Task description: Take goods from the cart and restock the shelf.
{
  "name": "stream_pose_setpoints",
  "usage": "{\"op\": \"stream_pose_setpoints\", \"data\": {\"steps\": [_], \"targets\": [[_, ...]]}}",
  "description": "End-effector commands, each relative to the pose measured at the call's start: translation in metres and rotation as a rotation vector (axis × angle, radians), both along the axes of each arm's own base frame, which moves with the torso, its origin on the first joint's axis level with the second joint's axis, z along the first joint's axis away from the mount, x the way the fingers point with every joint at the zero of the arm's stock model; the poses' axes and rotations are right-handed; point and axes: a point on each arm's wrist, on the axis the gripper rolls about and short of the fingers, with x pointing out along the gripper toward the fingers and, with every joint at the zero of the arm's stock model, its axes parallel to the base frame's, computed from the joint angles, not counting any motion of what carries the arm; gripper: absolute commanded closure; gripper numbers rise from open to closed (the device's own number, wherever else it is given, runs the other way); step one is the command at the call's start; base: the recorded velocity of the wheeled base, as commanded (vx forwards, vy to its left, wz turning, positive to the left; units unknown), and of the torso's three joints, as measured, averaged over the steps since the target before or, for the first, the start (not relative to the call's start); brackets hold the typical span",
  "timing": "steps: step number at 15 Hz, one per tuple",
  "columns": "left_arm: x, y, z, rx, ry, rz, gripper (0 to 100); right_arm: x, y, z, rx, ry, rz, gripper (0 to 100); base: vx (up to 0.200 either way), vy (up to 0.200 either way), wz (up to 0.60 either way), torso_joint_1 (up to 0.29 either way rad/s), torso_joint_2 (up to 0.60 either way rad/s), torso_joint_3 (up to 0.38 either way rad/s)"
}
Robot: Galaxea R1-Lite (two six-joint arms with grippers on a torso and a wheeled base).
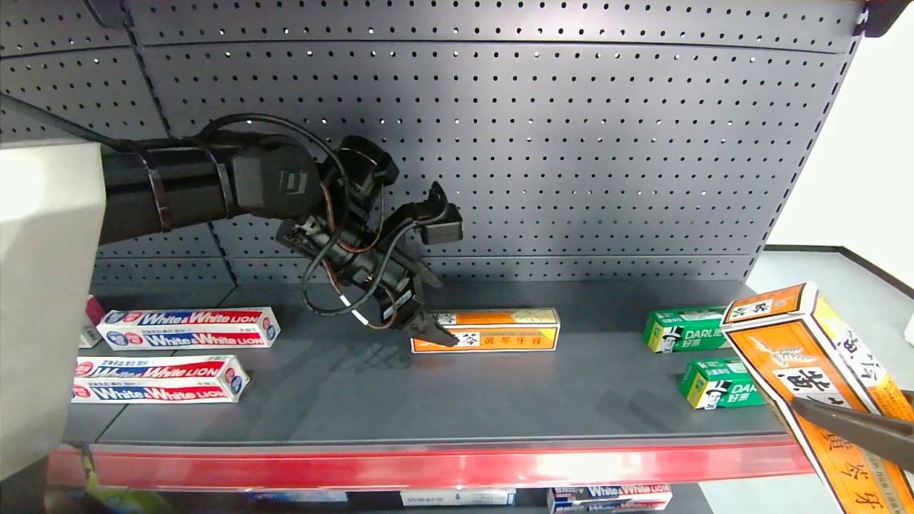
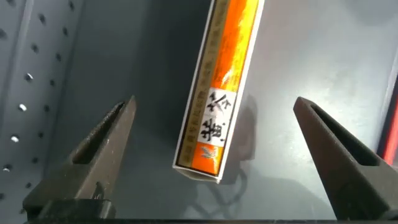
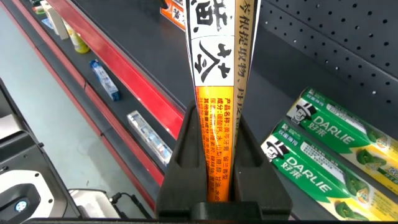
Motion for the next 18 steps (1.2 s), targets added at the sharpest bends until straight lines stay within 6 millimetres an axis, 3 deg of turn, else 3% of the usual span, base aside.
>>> {"op": "stream_pose_setpoints", "data": {"steps": [1,13,14,18], "targets": [[0.005,0.002,-0.008,0.008,0.019,0.009,0,0.000,0.000,-0.002,-0.004,0.006,0.001,100,0.000,0.000,0.00,0.000,0.00,0.000],[0.017,-0.006,-0.041,0.026,0.093,-0.008,0,0.001,0.001,-0.004,-0.009,0.015,0.003,100,0.000,0.000,0.00,0.000,0.00,0.000],[0.017,-0.007,-0.041,0.005,0.103,-0.023,100,0.001,0.001,-0.005,-0.010,0.016,0.002,100,0.000,0.000,0.00,0.000,0.00,0.000],[0.014,-0.008,-0.039,-0.015,0.122,-0.044,100,0.002,0.001,-0.005,-0.012,0.021,0.002,100,0.000,0.000,0.00,0.000,0.00,0.000]]}}
